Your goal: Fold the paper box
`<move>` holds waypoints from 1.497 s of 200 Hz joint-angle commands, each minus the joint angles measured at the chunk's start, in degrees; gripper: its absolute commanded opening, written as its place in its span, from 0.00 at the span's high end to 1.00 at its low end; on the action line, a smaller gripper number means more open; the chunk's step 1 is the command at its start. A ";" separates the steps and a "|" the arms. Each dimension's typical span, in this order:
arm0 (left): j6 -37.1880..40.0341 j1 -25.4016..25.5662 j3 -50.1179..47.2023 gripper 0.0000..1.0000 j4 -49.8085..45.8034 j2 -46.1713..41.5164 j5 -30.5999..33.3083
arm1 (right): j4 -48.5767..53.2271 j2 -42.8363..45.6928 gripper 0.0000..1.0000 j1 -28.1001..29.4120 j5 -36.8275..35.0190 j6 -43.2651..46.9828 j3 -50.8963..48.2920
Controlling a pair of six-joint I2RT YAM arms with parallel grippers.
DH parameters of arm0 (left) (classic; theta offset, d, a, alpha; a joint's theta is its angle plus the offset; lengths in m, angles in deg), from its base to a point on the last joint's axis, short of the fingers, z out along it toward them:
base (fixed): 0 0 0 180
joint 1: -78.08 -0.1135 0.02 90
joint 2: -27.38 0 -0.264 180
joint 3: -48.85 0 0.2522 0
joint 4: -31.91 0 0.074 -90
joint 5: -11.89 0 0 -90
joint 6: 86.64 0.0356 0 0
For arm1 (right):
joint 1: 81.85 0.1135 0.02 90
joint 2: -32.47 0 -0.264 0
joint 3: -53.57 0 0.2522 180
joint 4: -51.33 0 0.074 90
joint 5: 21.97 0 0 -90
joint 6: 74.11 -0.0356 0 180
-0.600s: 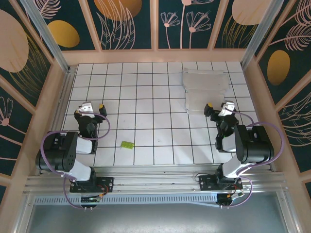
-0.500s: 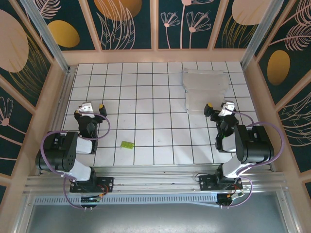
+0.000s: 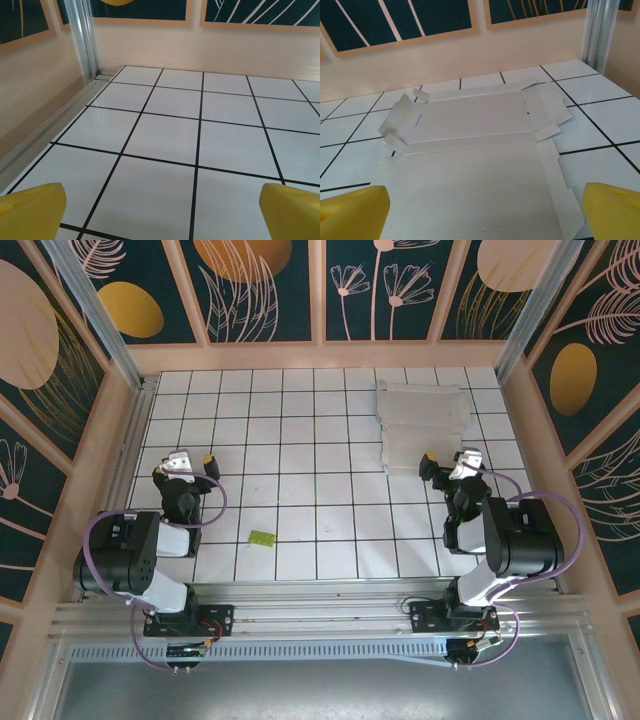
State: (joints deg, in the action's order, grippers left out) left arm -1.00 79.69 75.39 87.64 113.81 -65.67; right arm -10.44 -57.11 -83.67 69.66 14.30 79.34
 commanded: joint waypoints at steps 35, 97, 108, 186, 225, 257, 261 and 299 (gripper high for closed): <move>-16.76 -0.38 7.03 0.01 -29.72 -20.95 8.24 | 30.99 14.83 0.02 -0.77 -0.70 -5.48 11.90; -39.79 13.95 25.61 0.01 -56.98 -20.16 -22.71 | 77.50 -14.50 0.03 -9.30 16.73 -6.97 60.48; -39.14 19.34 28.24 0.01 -57.63 -18.58 -24.63 | 82.36 -20.74 0.04 -10.37 17.51 -6.38 68.52; -34.44 33.06 36.16 0.01 -56.05 -8.99 -40.99 | 107.44 -56.84 0.08 -12.50 13.51 -1.25 118.74; -30.26 33.29 38.33 0.01 -54.66 -6.75 -46.60 | 107.01 -62.56 0.19 -12.95 15.47 -1.68 125.29; -31.10 33.28 39.55 0.01 -52.64 -5.43 -47.81 | 107.94 -62.65 0.34 -12.69 15.86 -1.76 123.99; -31.19 33.26 39.60 0.01 -52.51 -5.33 -47.80 | 108.25 -62.58 0.36 -12.68 15.86 -1.55 123.84; -32.67 33.27 40.78 0.01 -53.61 -5.04 -47.50 | 109.50 -60.89 0.62 -12.34 13.60 0.06 121.53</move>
State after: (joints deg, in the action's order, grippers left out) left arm -33.09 112.60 113.92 32.94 108.41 -111.63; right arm 95.96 -119.36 -96.15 84.07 12.80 202.35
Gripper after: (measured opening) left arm 0.988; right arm 0.456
